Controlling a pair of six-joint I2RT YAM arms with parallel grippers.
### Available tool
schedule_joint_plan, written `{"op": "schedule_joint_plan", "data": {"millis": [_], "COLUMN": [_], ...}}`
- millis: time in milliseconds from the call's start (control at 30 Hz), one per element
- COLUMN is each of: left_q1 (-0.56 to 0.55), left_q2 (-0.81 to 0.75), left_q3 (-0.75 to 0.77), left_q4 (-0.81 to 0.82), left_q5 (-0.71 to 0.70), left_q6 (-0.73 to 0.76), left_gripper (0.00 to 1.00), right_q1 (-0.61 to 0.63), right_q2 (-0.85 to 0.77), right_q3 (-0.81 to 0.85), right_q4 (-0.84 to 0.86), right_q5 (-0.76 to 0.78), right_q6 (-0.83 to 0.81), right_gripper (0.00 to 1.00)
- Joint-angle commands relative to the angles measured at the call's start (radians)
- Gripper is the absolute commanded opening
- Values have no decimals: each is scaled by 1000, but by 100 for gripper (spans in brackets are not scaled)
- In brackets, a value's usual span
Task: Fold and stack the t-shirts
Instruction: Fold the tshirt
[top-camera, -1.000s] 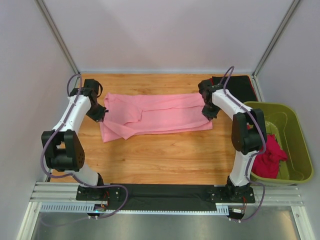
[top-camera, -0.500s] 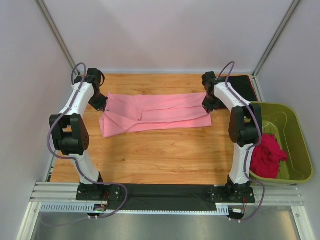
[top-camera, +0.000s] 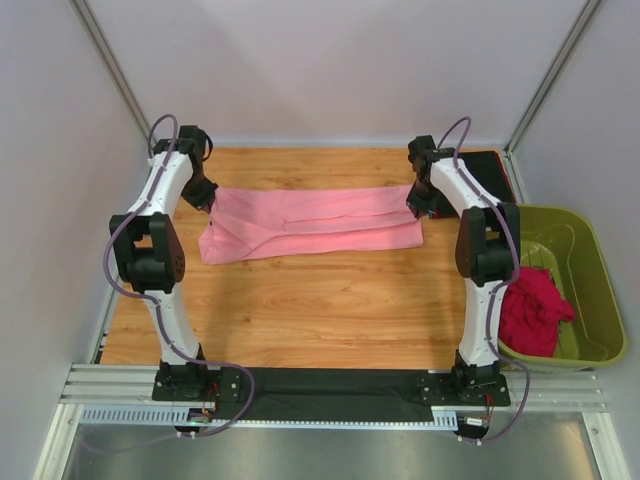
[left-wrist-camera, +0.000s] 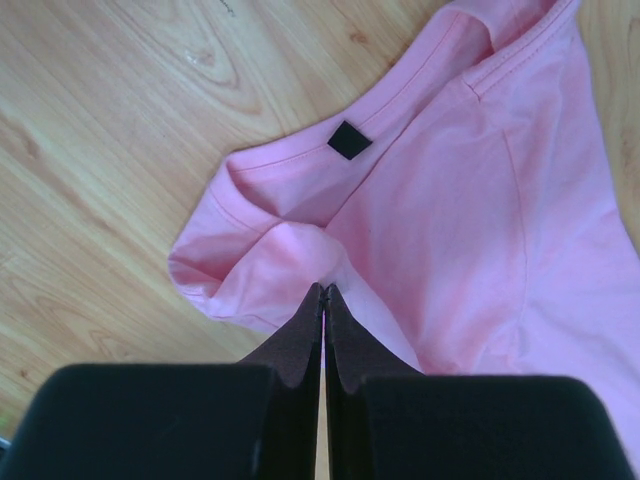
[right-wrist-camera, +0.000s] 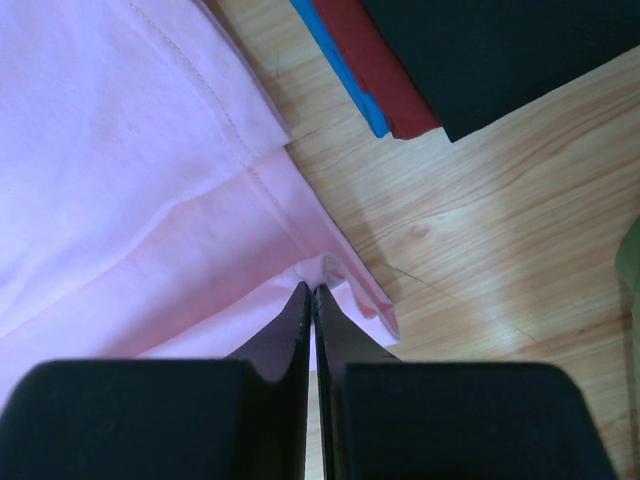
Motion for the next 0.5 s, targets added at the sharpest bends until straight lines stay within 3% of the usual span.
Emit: {"op": "schedule_joint_plan", "data": {"millis": [0, 467], "left_q1": [-3, -5], "left_q2": [37, 118], "left_q3": [57, 190], "left_q4": [-24, -32], "left_q5": [-19, -26], "left_q6": [14, 4], "left_gripper": [0, 0], "right_q1": [-15, -32], "right_q2": [26, 80], "right_q3": [44, 119], "right_q4": [12, 20], "right_q5": [-35, -40], "right_q6": [-28, -49], "right_gripper": [0, 0]}}
